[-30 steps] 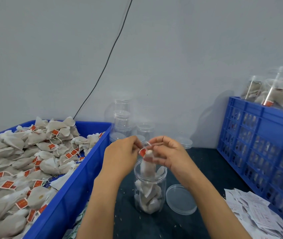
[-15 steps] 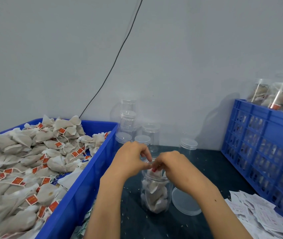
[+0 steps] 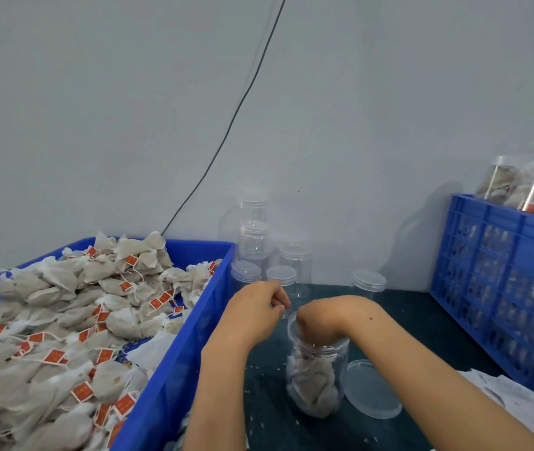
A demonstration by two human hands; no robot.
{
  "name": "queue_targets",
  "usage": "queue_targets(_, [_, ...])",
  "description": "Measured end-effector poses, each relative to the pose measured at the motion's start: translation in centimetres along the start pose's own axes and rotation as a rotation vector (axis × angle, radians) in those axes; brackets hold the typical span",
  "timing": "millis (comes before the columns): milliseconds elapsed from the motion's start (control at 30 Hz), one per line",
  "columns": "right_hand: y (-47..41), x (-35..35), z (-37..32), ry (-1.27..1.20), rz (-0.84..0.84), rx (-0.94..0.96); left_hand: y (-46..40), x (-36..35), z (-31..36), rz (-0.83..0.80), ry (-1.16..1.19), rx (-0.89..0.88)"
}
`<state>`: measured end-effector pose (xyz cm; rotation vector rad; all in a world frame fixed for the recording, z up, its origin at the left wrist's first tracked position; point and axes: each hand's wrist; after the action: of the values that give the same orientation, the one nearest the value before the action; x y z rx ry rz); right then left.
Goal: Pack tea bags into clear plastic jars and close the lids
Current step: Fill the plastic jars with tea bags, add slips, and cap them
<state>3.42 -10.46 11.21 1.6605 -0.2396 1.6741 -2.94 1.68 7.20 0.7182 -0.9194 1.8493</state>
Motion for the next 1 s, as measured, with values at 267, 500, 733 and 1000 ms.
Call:
queue_targets(267, [5.1,-4.1,4.7,-1.309,0.779,0.336,0.3,0.6,0.1,0.013,0.002,0.052])
queue_targets(500, [1.8,-13.5,5.2,-1.631,1.078,-0.064,1.2,1.8,0.6,0.049,-0.038,0.248])
queue_targets(733, [-0.9,-16.4,5.8,-1.656,1.014,-0.169,1.7,2.4,-0.8,-0.047,-0.210,0.402])
queue_targets(1000, [-0.3,-17.3,4.8,-1.507,1.048,-0.077,6.6,-0.6,-3.0,-0.212,-0.406,0.360])
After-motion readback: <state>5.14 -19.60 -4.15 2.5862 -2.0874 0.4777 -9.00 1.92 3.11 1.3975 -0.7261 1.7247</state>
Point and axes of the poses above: each hand's wrist, its own y-axis away from the middle knuckle, its own x-axis out of the back of the hand, z = x × y, and after that the axes turned 1 degree about -y, right-handed
